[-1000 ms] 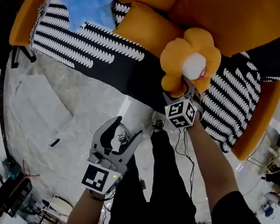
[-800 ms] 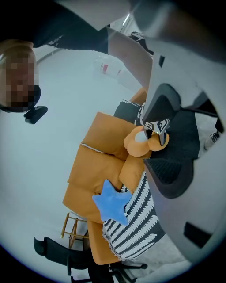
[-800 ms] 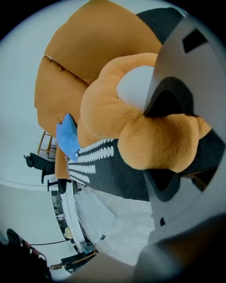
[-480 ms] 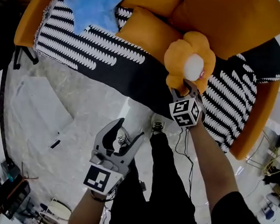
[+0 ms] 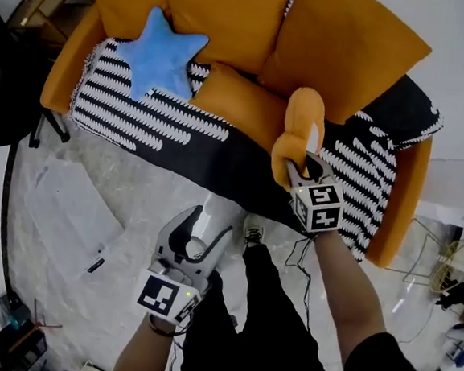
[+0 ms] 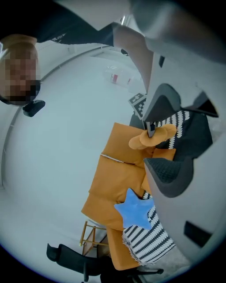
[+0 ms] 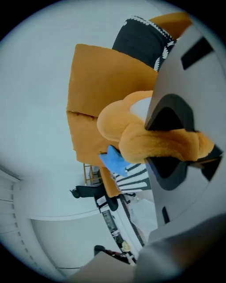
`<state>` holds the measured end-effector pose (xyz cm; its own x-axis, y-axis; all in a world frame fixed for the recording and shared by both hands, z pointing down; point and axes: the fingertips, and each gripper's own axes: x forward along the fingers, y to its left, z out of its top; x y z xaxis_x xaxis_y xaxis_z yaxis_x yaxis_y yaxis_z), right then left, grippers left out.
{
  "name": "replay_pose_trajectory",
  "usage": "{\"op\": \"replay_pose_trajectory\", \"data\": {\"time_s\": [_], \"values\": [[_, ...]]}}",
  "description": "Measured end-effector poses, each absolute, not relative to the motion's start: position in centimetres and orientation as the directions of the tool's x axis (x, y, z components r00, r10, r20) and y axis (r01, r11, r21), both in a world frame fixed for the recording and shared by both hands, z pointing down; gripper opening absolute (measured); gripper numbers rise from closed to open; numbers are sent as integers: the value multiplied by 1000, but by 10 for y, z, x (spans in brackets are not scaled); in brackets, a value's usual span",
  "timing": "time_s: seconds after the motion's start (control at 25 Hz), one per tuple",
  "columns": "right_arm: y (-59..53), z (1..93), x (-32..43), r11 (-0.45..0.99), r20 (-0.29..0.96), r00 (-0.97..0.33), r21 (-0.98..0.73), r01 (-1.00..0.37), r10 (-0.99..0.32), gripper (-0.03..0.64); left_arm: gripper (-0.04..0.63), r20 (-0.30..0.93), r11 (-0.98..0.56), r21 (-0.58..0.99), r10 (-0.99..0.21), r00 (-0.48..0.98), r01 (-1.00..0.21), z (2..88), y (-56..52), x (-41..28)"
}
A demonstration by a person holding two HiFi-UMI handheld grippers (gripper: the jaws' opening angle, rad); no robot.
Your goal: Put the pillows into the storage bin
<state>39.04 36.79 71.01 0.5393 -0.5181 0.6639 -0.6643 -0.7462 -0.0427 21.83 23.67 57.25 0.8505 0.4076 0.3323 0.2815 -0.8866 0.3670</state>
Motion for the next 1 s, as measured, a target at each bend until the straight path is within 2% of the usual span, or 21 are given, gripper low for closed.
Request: {"op": "replay_pose_trajectory", "data": {"time_s": [0.4, 0.76, 0.84, 1.0], "values": [[309, 507, 350, -624, 396, 535, -139, -769, -747, 133, 248, 223, -915, 263, 365, 904, 305, 460, 204, 202], [249, 369, 302, -502, 216, 477, -80, -861, -852, 131, 247, 119, -966, 157, 225, 967, 206, 368, 144, 169], [235, 349, 289, -475, 186, 458, -58, -878, -869, 130, 241, 98, -975, 135, 191, 977, 177, 352, 130, 159], [213, 314, 261, -422, 133, 415, -28, -906, -900, 131, 176, 52, -989, 85, 126, 991, 122, 322, 109, 137]]}}
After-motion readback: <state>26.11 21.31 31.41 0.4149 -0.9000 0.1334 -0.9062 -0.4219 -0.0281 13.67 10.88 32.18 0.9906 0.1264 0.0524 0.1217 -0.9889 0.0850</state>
